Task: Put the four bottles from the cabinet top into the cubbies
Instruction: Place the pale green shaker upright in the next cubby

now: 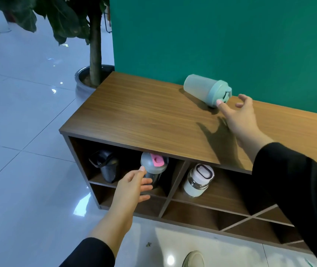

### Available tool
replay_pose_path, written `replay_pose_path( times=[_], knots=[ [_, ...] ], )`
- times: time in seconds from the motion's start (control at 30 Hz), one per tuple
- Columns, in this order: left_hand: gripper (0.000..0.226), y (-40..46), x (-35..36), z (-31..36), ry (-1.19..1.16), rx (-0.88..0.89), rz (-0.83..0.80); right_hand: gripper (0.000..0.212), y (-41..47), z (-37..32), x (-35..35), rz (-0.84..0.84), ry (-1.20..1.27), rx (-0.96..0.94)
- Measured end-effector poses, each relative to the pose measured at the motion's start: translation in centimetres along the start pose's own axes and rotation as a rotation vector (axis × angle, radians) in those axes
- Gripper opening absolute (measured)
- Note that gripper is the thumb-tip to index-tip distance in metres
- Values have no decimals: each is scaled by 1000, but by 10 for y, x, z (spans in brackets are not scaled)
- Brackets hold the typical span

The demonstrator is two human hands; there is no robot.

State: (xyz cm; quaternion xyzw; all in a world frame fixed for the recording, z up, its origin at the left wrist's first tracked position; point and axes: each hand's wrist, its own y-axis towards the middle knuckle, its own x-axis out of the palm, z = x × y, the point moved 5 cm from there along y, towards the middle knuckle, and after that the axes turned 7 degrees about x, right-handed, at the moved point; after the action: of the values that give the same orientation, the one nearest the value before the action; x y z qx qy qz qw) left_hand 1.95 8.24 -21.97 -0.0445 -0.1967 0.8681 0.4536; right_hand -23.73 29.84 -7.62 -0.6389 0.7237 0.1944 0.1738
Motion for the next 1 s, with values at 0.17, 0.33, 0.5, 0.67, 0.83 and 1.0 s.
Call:
replay_pose_path(
  times=[0.17,0.33,0.5,0.67,0.83,1.0],
  knots=[
    [30,3,0,-3,-50,-2,-19,120,35,12,25,-49,81,99],
    [33,8,-3,-7,-43,-12,-23,131,58,6,46,-66,138,110],
    [29,10,-7,-9,-36,-12,-2,96,65,4,59,-56,194,66],
    [30,10,-5,-9,-28,-21,0,88,63,4,56,14,198,44],
    [34,6,-2,-7,1,-11,-25,83,35,5,37,59,233,-52],
    [34,-4,2,-5,12,-21,-35,77,-31,-5,6,20,339,-198]
  ],
)
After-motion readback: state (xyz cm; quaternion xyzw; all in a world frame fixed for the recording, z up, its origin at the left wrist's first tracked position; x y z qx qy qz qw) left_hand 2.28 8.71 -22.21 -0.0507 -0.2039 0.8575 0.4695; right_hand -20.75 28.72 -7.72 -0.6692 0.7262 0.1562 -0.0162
